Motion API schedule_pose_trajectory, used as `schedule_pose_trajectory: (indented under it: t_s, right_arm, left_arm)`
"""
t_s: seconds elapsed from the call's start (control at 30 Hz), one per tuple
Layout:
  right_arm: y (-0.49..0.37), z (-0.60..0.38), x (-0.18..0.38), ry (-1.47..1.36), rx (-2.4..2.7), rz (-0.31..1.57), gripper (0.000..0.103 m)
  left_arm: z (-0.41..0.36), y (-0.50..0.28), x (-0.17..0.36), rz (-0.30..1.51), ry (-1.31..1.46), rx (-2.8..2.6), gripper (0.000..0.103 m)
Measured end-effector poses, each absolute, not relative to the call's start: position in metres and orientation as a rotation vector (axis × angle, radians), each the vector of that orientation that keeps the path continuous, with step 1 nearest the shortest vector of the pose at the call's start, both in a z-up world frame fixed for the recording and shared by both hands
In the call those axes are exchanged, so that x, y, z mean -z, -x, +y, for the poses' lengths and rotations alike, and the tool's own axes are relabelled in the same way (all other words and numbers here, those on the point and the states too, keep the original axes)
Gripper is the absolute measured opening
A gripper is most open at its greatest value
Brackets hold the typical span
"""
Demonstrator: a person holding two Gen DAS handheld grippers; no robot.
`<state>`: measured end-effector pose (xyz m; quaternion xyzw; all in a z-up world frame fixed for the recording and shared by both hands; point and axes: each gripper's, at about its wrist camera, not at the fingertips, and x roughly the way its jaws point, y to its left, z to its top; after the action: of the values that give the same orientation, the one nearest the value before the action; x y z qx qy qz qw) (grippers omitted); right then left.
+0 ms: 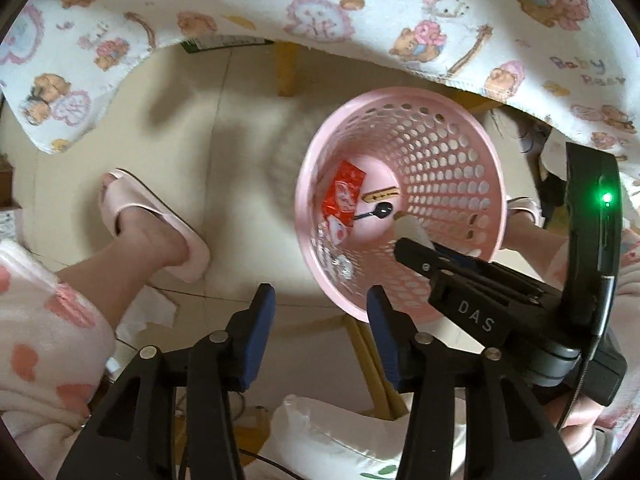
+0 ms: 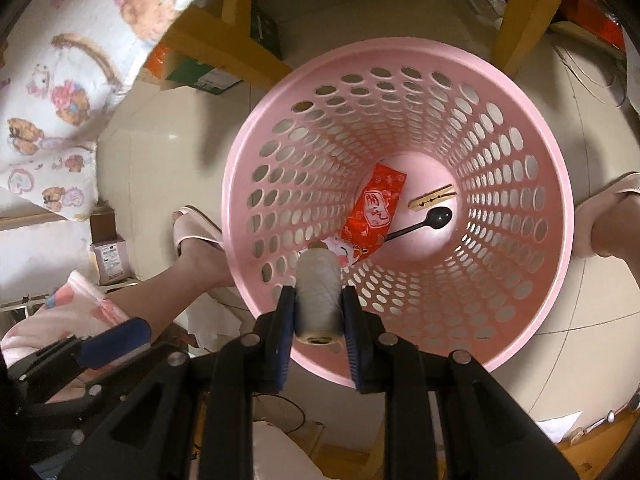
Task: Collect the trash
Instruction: 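Open the right tool over the wastebasket, dropping the cream spool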
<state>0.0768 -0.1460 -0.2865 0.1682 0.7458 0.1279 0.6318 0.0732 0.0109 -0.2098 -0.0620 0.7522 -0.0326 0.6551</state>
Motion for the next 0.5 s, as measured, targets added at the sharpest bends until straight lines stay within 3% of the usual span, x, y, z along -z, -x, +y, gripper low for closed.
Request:
schedule_pose_trajectory:
  t_s: [0.33,0.43,0.5]
  right_arm:
    - [-0.083,-0.161,0.268,-0.326,-0.243,1.629,0.033]
    - [-0.083,-0.163,0.253,-0.215,-0.191,1.584,0.045]
    - [-0.082,-0.159,0.241,-0.120,-0.176,1.526,0.048]
  left_arm:
    - [0.013,-0.076,0.203,1.667,0.147,0.090,0.053]
    - [0.009,-0.078,0.194,1.618,0.115,0.122,0.054]
    - [0.006,-0.081,0.181,1.556,0.101,0.157,0.055]
